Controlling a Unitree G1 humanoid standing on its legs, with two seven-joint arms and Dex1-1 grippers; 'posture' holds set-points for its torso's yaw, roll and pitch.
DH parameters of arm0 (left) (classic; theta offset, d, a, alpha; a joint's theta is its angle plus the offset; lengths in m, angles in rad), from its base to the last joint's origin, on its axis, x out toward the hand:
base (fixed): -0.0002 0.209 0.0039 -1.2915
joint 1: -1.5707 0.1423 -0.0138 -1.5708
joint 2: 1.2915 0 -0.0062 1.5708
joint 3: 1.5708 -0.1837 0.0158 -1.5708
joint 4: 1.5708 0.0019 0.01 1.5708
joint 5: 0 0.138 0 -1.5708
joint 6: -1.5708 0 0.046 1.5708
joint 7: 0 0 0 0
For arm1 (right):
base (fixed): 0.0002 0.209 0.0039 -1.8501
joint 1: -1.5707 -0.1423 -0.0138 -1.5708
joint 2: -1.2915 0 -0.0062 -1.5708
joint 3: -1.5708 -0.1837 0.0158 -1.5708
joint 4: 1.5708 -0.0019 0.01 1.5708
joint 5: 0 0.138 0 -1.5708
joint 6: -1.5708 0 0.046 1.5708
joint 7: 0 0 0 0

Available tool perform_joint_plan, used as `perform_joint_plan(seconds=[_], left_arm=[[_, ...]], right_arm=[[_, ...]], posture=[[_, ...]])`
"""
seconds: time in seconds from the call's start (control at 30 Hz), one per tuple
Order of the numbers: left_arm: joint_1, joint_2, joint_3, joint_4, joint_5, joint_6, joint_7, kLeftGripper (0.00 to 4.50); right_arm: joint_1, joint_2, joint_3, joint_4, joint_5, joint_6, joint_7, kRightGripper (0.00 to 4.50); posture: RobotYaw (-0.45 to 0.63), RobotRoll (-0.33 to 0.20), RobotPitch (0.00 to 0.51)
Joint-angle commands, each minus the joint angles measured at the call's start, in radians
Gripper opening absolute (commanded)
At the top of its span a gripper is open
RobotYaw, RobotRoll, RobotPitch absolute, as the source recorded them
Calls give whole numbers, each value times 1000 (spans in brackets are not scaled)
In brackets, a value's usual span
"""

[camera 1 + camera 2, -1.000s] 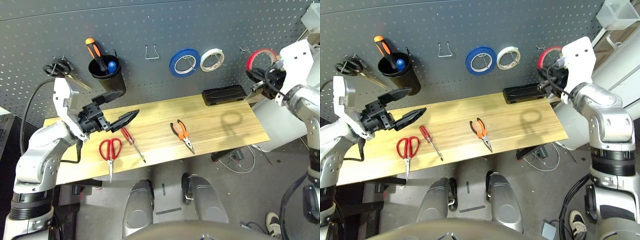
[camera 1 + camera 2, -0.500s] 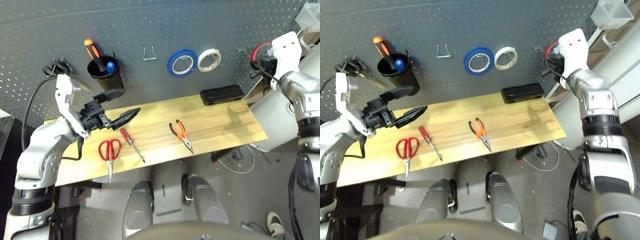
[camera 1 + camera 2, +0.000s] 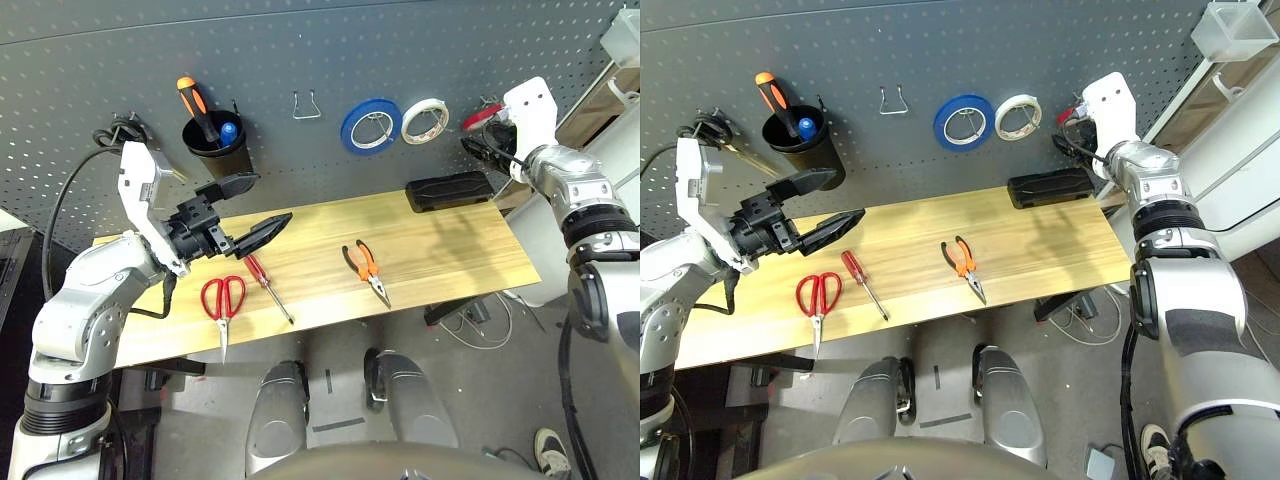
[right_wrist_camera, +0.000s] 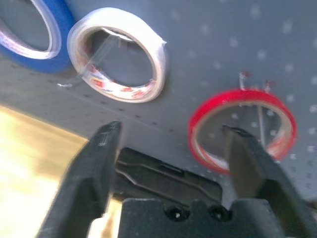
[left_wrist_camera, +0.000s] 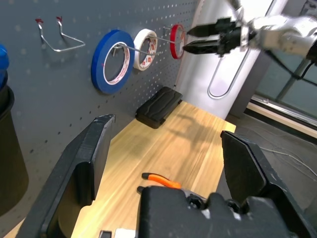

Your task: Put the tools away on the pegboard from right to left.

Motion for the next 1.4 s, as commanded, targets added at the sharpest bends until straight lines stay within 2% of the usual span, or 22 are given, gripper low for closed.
perform_joint_plan(seconds=[0.03, 0.07, 0.2, 0.27, 0.37, 0.5, 0.63, 0.9, 1.0, 1.17, 1.4], left_arm=[[-3, 2, -34, -3, -8, 23, -11, 4500], [-5, 1, -43, 4, -8, 26, -17, 4500], [-14, 5, -69, 35, 2, 29, -43, 4500], [-13, 11, -83, 55, 15, 24, -60, 4500], [-7, 20, -111, 82, 41, 18, -81, 4500], [-2, 15, -152, 109, 69, 7, -98, 4500], [21, 15, -190, 137, 122, -24, -104, 4500], [125, 38, -196, 113, 156, -40, -117, 4500], [158, 37, -199, 131, 207, -72, -89, 4500], [202, 27, -205, 131, 235, -74, -73, 4500], [245, 26, -200, 100, 208, -56, -88, 4500]], right_arm=[[175, -104, -43, -392, 125, 303, 113, 4454], [239, -141, -70, -515, 182, 416, 139, 4454], [426, -207, -143, -799, 326, 695, 151, 4454], [518, -212, -160, -896, 356, 784, 118, 4454], [566, -154, -131, -969, 354, 873, 19, 4454], [531, -31, -27, -986, 313, 998, -134, 4454], [447, 113, 57, -898, 257, 1092, -278, 4454], [327, 307, 177, -723, 179, 1130, -422, 4454], [291, 367, 199, -659, 160, 1156, -460, 4454], [203, 482, 194, -497, 114, 1137, -533, 4454], [124, 590, 202, -296, 70, 1050, -572, 4454]], posture=[[-8, 0, 135], [-23, 0, 138], [-59, 0, 150], [-66, 0, 156], [-82, 0, 169], [-72, 0, 186], [-66, 0, 215], [-54, 0, 276], [-48, 0, 291], [-43, 0, 298], [-26, 0, 299]])
